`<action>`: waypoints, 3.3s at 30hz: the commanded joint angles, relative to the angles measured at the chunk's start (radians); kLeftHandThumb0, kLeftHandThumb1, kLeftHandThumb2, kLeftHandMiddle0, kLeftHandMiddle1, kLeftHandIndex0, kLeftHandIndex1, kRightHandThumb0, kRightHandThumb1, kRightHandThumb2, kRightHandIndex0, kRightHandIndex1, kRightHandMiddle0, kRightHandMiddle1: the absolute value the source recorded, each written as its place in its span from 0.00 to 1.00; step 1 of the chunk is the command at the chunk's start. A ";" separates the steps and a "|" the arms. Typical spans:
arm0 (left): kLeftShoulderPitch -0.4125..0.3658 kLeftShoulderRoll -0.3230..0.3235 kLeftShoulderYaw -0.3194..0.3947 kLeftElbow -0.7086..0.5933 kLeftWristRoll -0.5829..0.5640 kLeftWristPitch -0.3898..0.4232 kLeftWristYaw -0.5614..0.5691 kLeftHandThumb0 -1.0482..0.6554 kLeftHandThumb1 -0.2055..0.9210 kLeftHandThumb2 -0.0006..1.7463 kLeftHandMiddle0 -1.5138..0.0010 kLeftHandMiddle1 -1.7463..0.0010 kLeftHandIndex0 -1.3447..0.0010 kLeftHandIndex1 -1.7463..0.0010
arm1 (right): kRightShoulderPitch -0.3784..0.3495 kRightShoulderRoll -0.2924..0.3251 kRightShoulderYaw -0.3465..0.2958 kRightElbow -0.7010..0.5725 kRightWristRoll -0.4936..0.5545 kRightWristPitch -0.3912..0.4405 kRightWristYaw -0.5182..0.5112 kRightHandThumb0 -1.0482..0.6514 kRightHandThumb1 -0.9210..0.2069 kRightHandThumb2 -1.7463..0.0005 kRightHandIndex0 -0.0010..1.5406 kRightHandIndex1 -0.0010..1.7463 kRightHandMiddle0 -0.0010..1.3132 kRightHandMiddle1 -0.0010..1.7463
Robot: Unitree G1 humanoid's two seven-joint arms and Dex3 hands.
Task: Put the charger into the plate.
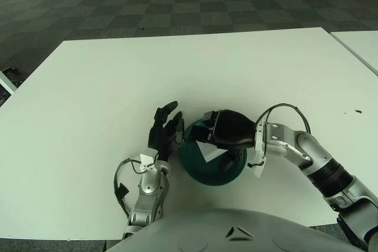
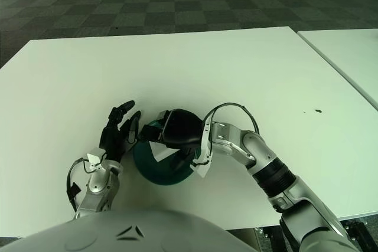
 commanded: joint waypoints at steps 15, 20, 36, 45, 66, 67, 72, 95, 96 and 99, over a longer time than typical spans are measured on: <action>0.006 -0.051 0.050 0.142 -0.014 -0.079 0.025 0.17 1.00 0.49 0.59 1.00 0.94 0.52 | -0.024 -0.067 -0.044 -0.018 0.126 -0.006 0.134 0.00 0.00 0.48 0.03 0.00 0.00 0.01; 0.003 -0.043 0.047 0.160 -0.015 -0.103 0.017 0.17 1.00 0.50 0.61 1.00 0.96 0.52 | -0.025 -0.074 -0.052 -0.031 0.142 0.016 0.170 0.00 0.00 0.48 0.02 0.00 0.00 0.00; -0.028 -0.061 0.069 0.230 -0.061 -0.173 -0.008 0.13 1.00 0.50 0.69 1.00 1.00 0.57 | -0.019 -0.025 -0.094 -0.038 0.196 0.044 0.151 0.00 0.00 0.47 0.00 0.00 0.00 0.00; -0.014 -0.111 0.052 0.167 -0.154 -0.104 -0.001 0.12 1.00 0.42 0.65 0.97 0.98 0.54 | -0.030 0.105 -0.097 -0.003 0.384 0.341 0.259 0.00 0.00 0.47 0.01 0.00 0.02 0.01; 0.061 -0.036 -0.043 0.052 0.087 -0.059 0.054 0.11 1.00 0.47 0.68 0.98 0.96 0.49 | 0.161 0.416 -0.506 0.024 0.739 0.865 -0.032 0.05 0.00 0.42 0.23 0.02 0.00 0.35; 0.065 -0.036 -0.045 0.044 0.091 -0.053 0.054 0.11 1.00 0.48 0.68 0.98 0.96 0.49 | 0.171 0.430 -0.522 0.017 0.758 0.879 -0.047 0.06 0.00 0.43 0.26 0.02 0.01 0.38; 0.095 -0.035 -0.075 -0.055 0.097 0.007 0.046 0.10 1.00 0.50 0.71 1.00 0.99 0.49 | 0.261 0.459 -0.595 0.034 0.838 0.851 -0.091 0.08 0.00 0.45 0.33 0.04 0.03 0.44; 0.149 -0.014 -0.047 -0.163 0.055 0.192 0.026 0.14 1.00 0.57 0.80 1.00 1.00 0.59 | 0.408 0.519 -0.701 0.214 0.954 0.558 -0.161 0.11 0.00 0.52 0.46 0.08 0.13 0.50; 0.151 -0.014 -0.047 -0.166 0.054 0.193 0.024 0.14 1.00 0.56 0.81 1.00 1.00 0.59 | 0.418 0.523 -0.696 0.210 0.954 0.552 -0.162 0.11 0.00 0.52 0.46 0.08 0.13 0.50; 0.159 -0.011 -0.048 -0.178 0.052 0.193 0.017 0.14 1.00 0.56 0.81 1.00 1.00 0.60 | 0.454 0.544 -0.672 0.192 0.947 0.532 -0.165 0.11 0.00 0.53 0.46 0.08 0.14 0.50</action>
